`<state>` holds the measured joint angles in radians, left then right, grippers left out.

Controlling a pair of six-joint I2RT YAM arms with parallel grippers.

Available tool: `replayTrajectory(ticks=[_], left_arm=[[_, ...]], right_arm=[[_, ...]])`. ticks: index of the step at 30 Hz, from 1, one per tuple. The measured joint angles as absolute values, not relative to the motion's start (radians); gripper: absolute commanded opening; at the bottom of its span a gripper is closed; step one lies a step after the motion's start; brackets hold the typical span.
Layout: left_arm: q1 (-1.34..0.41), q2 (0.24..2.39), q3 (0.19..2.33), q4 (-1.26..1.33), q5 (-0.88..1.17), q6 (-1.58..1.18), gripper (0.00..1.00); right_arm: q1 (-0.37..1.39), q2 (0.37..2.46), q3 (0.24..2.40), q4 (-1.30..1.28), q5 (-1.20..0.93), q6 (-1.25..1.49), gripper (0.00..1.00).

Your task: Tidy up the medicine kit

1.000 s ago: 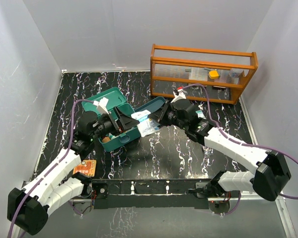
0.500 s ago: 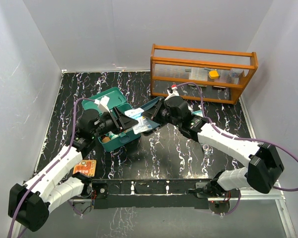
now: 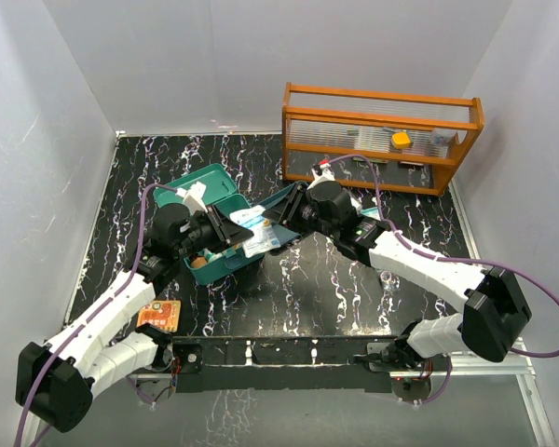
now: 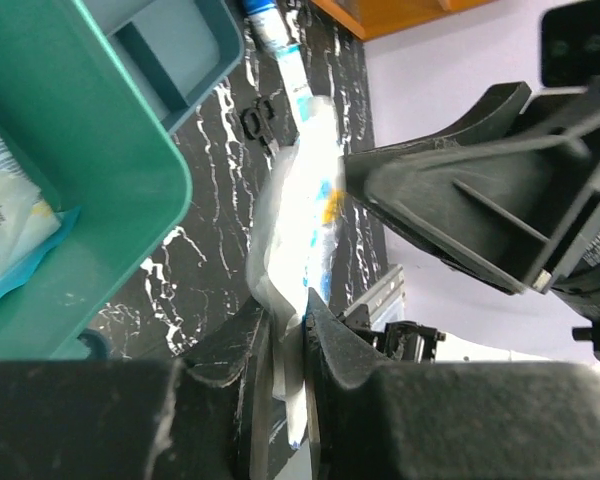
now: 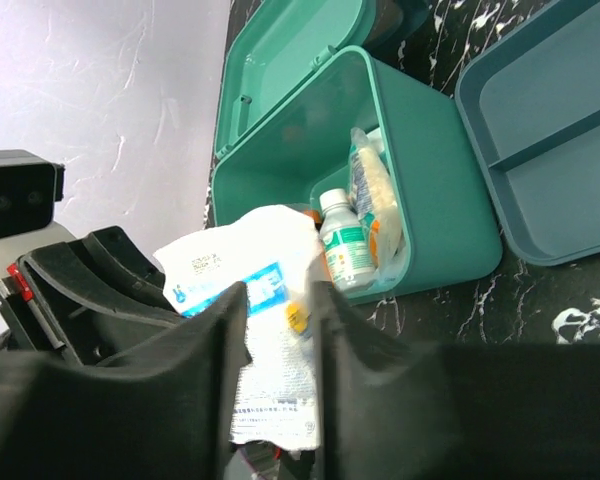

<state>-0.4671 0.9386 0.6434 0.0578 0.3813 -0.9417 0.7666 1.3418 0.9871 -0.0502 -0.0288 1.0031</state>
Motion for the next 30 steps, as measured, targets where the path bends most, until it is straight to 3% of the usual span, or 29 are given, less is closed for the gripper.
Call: replayTrajectory(ticks=[5,17,30], left_arm=[[-0.467,0.939,0.678,-0.047,0.297,-0.911,0.12],[-0.417,0.927,0.812,-0.26,0.049,-0.829,0.15],[-0.401,1.153,0.791,-0.19,0.064,-0.83,0.2]], right_arm=[[0.767,1.338,0.988,-0.064,0.018,0.957,0.52],[0.765,1.244,0.991,-0.162,0.134,0.876,0.53],[0.765,1.242,0.984,-0.193,0.134,0.87,0.52]])
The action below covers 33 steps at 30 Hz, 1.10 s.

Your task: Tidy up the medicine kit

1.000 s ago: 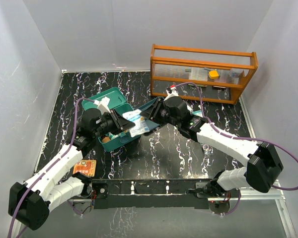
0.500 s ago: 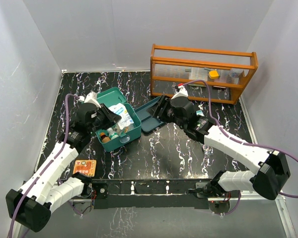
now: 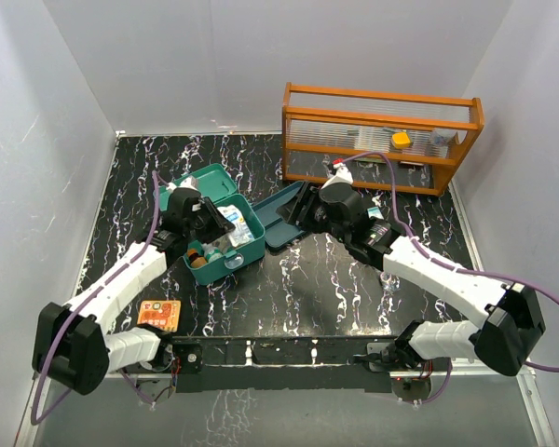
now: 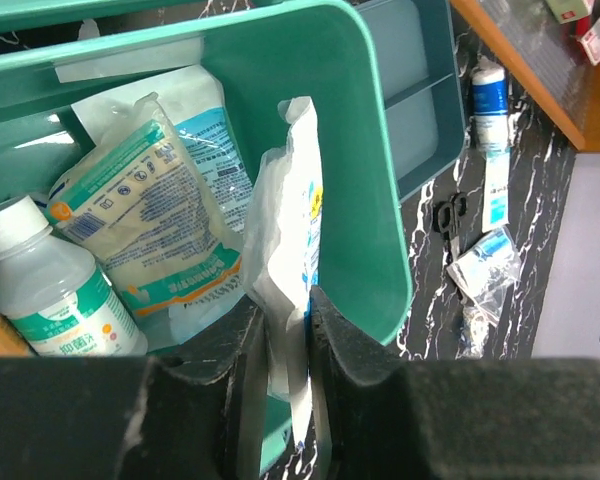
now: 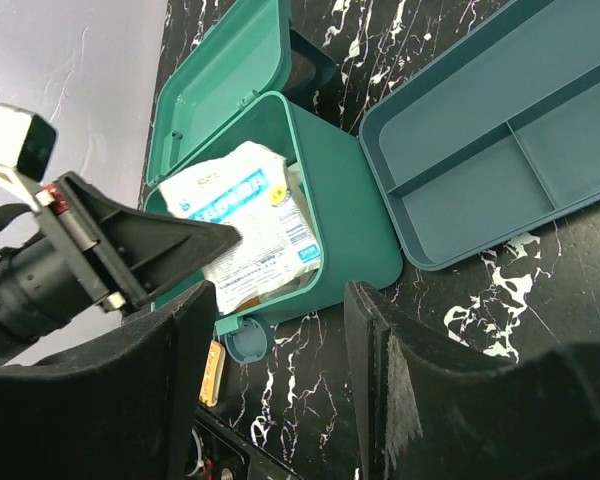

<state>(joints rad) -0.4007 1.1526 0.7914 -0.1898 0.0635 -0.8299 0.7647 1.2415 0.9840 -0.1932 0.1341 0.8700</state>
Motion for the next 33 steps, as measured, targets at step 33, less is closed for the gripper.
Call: replayTrajectory(ticks=[33], left_arm=[[-0.393,1.175,0.768,-0.164,0.03,-0.773,0.3]], right_arm=[[0.764,1.184,0.941,-0.228,0.165,0.869,0.52]])
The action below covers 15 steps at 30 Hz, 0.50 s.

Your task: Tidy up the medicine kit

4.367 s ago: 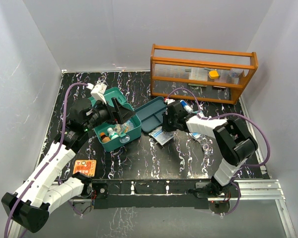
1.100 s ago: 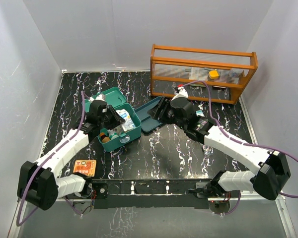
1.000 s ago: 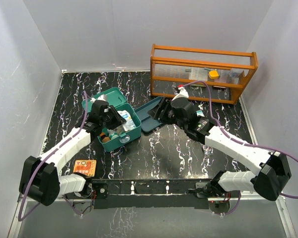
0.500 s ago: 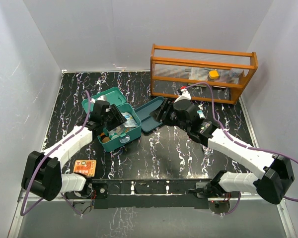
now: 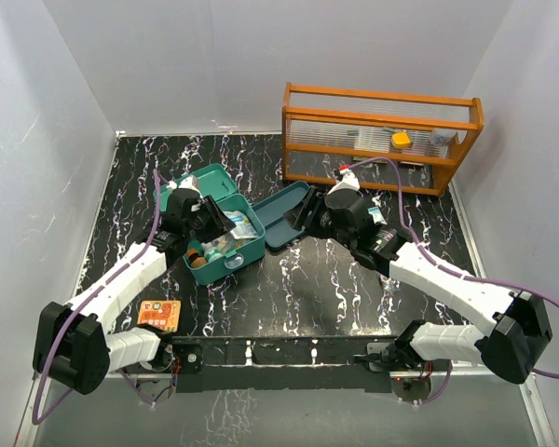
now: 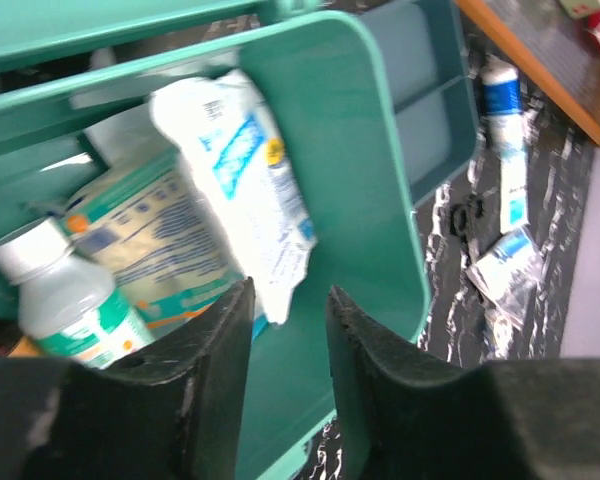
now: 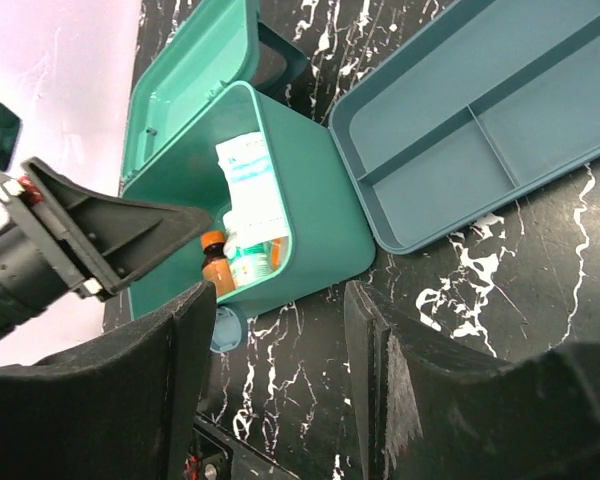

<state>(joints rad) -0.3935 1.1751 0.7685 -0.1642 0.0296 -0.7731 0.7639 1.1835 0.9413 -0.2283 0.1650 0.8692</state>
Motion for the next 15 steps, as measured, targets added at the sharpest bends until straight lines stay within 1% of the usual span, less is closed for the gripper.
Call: replayTrajectory(ticks=[3,8,12,15], left_arm=[[-0.394,1.188,0.774,-0.11,0.091,-0.759,0.25],[-0.394,1.296,0.828,-0.084,0.12,-0.752,0.25],[-0.393,1.362,0.833,-0.096,0.12,-0.759,0.28],[-0.393,1.395,0.832,-0.11,0.118,-0.765,0.33]], right_arm=[[0.764,1.184,0.924,-0.231,0.171,0.869,0.52],[0.764,1.183,0.904,-0.238,0.183,0.869,0.52],[0.764,1.181,0.888,-0.251,0.206,0.869,0.52],[0.764,1.177,0.875,-0.272,0.228,0.869,0.52]])
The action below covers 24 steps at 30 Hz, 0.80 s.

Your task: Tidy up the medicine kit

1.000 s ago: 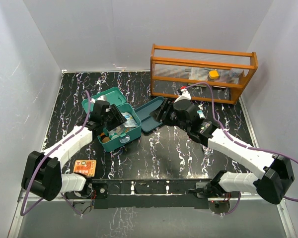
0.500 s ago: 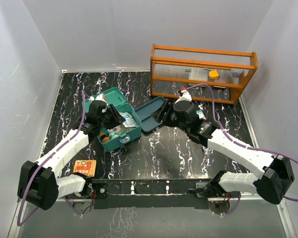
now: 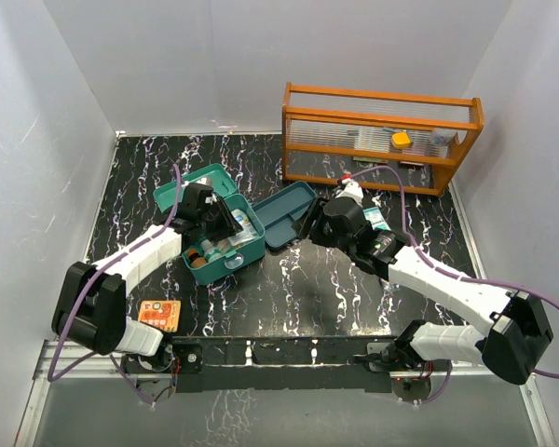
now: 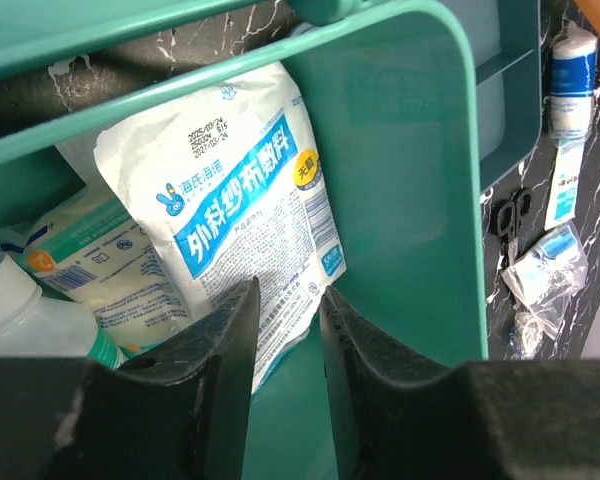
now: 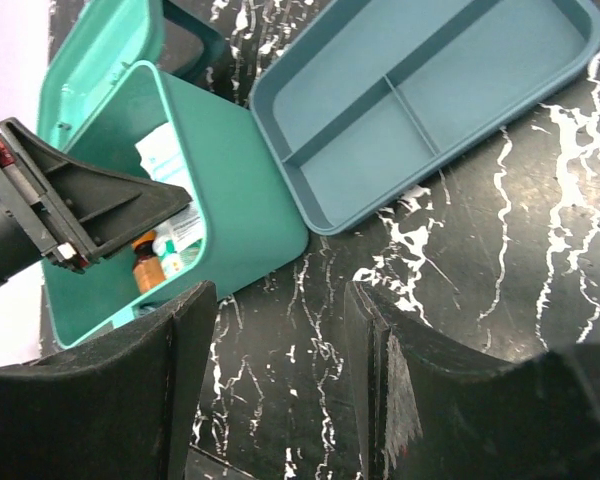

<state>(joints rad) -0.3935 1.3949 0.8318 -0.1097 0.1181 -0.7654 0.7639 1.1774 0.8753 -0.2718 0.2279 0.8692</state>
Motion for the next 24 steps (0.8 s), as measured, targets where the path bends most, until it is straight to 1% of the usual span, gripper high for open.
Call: replayTrajectory(ticks=[4,12,17,20,24], left_arm=[[-0.393,1.413,0.825,-0.103,0.117,-0.767,0.36],[-0.394,1.455,0.821,-0.09,0.117,-0.76,0.36],[-0.393,1.455,0.821,-0.089,0.121,-0.755,0.38],[-0.393,1.453,0.824,-0.095,0.125,-0.749,0.39],[-0.393,1.421,0.827,-0.12,0.131,-0.736,0.42]], right_arm=[[0.763,1.177,0.864,-0.292,0.253,0.87,0.52],[0.76,1.175,0.852,-0.32,0.3,0.87,0.53],[0.736,1.175,0.849,-0.345,0.359,0.861,0.55],[0.688,1.172,0.827,-0.36,0.389,0.836,0.56],[0.572,1.171,0.78,-0.405,0.421,0.807,0.57]])
